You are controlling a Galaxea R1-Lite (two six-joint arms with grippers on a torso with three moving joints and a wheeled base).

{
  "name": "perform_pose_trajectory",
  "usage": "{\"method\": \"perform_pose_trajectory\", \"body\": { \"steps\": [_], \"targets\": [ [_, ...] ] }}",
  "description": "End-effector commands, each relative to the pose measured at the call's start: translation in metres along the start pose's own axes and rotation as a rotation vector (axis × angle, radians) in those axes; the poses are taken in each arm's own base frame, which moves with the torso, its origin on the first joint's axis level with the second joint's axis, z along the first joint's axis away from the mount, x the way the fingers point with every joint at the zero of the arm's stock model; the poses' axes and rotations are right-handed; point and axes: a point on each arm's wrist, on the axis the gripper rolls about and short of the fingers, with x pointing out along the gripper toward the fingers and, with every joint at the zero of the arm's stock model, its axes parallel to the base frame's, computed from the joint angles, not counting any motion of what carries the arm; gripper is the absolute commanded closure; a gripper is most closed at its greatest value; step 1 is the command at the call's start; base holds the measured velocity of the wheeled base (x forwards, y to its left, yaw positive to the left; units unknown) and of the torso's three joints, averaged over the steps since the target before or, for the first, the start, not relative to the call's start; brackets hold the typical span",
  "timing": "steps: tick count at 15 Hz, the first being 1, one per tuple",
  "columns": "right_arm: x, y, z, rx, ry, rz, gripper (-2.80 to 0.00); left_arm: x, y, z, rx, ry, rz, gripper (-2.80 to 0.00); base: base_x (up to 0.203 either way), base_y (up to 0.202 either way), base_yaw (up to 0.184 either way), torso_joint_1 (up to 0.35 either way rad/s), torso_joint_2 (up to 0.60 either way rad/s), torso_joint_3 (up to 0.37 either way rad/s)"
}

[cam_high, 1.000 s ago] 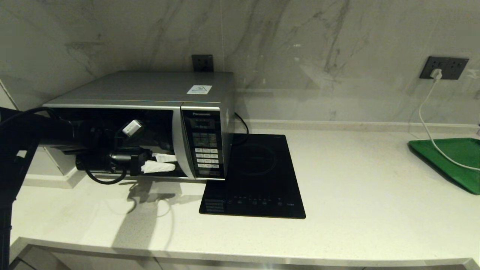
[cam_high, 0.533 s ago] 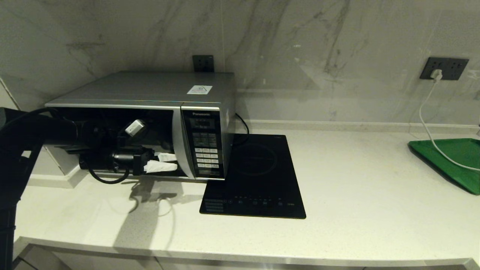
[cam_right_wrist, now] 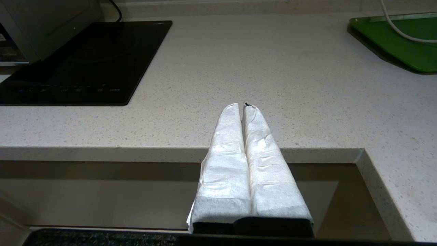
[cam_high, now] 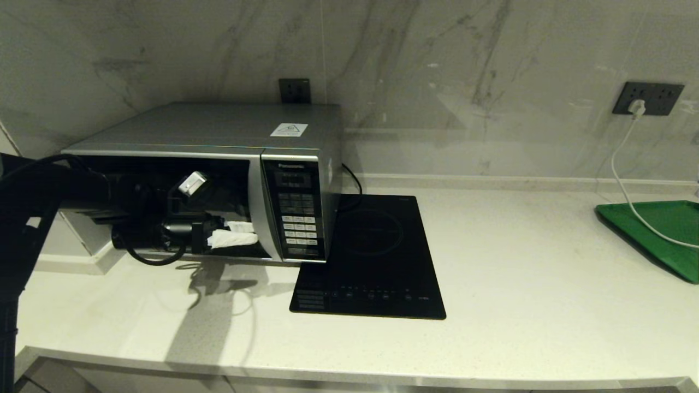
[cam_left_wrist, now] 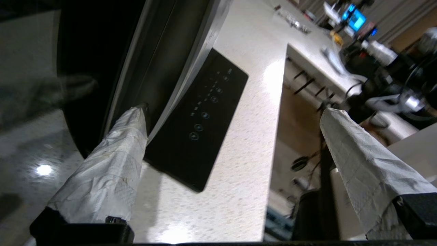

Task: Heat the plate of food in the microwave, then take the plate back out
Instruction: Open the microwave oven

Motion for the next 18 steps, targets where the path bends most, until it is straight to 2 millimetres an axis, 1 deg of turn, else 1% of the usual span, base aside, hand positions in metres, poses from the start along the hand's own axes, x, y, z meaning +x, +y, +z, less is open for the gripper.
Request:
{"method": "perform_pose_trajectory", "body": {
  "steps": [1,2,3,4,5,6,8,9,12,14,16,18],
  "targets": [
    [0.000,0.000,0.000,0.000,0.000,0.001,0.00,0.000,-0.041,-0.002,-0.125,-0.001,-0.038,-2.80,0.000,0.000,0.000,0.000,0.00,0.000],
    [0.000,0.000,0.000,0.000,0.000,0.001,0.00,-0.001,-0.057,-0.009,-0.180,0.004,-0.047,-2.80,0.000,0.000,0.000,0.000,0.00,0.000],
    [0.000,0.000,0.000,0.000,-0.001,0.000,0.00,-0.001,-0.067,-0.019,-0.231,0.009,-0.052,-2.80,0.000,0.000,0.000,0.000,0.00,0.000],
    [0.000,0.000,0.000,0.000,-0.001,0.000,0.00,-0.002,-0.075,-0.032,-0.278,0.015,-0.054,-2.80,0.000,0.000,0.000,0.000,0.00,0.000],
    [0.000,0.000,0.000,0.000,-0.001,0.000,0.00,-0.003,-0.078,-0.042,-0.299,0.025,-0.050,-2.80,0.000,0.000,0.000,0.000,0.00,0.000],
    [0.000,0.000,0.000,0.000,-0.001,0.000,0.00,-0.004,-0.077,-0.046,-0.301,0.038,-0.039,-2.80,0.000,0.000,0.000,0.000,0.00,0.000],
    [0.000,0.000,0.000,0.000,-0.001,0.000,0.00,-0.007,-0.079,-0.044,-0.290,0.042,-0.027,-2.80,0.000,0.000,0.000,0.000,0.00,0.000],
    [0.000,0.000,0.000,0.000,-0.001,0.000,0.00,-0.011,-0.081,-0.044,-0.291,0.040,-0.012,-2.80,0.000,0.000,0.000,0.000,0.00,0.000],
    [0.000,0.000,0.000,0.000,0.000,0.001,0.00,-0.043,-0.089,-0.045,-0.291,0.019,0.095,-2.80,0.000,0.000,0.000,0.000,0.00,0.000],
    [0.000,0.000,0.000,0.000,-0.001,0.000,0.00,-0.076,-0.092,-0.049,-0.304,-0.017,0.203,-2.80,0.000,0.000,0.000,0.000,0.00,0.000],
    [0.000,0.000,0.000,0.000,0.000,0.001,0.00,-0.107,-0.100,-0.056,-0.327,-0.055,0.307,-2.80,0.000,0.000,0.000,0.000,0.00,0.000],
    [0.000,0.000,0.000,0.000,-0.001,0.000,0.00,-0.131,-0.109,-0.066,-0.363,-0.084,0.396,-2.80,0.000,0.000,0.000,0.000,0.00,0.000]
  ]
}}
